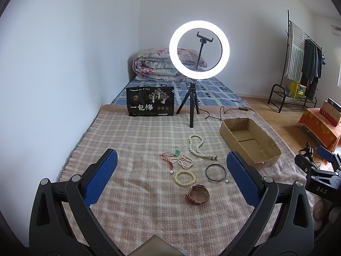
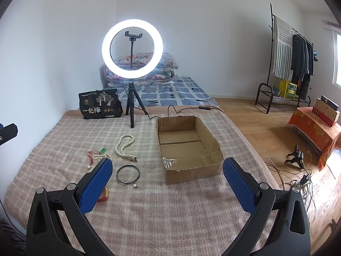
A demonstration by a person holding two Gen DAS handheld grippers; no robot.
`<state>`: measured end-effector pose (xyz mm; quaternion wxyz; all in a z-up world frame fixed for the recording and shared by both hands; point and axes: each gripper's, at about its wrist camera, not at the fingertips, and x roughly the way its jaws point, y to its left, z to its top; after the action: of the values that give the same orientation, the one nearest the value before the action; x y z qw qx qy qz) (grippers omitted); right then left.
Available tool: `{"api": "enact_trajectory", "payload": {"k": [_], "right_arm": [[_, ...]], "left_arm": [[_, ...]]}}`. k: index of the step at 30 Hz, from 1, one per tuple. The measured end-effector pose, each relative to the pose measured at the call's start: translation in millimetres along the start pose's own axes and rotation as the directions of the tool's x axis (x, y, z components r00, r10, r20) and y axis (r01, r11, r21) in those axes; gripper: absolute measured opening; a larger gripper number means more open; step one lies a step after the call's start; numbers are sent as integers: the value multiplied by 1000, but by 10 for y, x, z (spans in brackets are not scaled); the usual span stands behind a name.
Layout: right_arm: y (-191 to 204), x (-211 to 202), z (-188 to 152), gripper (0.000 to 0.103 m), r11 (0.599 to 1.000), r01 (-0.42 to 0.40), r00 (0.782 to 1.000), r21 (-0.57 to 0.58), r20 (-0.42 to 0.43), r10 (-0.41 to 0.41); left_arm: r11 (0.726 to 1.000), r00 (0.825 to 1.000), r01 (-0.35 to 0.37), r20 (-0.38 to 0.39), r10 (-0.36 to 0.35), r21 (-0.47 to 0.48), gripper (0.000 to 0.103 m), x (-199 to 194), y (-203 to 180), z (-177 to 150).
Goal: Organize jewelry
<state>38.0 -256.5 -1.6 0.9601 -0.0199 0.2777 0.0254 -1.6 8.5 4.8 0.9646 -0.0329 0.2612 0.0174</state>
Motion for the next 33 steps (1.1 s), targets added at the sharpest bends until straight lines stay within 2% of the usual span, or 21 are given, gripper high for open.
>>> {"api": "enact_trajectory", "payload": {"k": [33], "right_arm": [[-14, 7, -7, 103, 1000, -1, 1000, 1, -2, 1]], "left_arm": [[1000, 1000, -2, 6, 2, 2, 103, -14, 7, -12]]}}
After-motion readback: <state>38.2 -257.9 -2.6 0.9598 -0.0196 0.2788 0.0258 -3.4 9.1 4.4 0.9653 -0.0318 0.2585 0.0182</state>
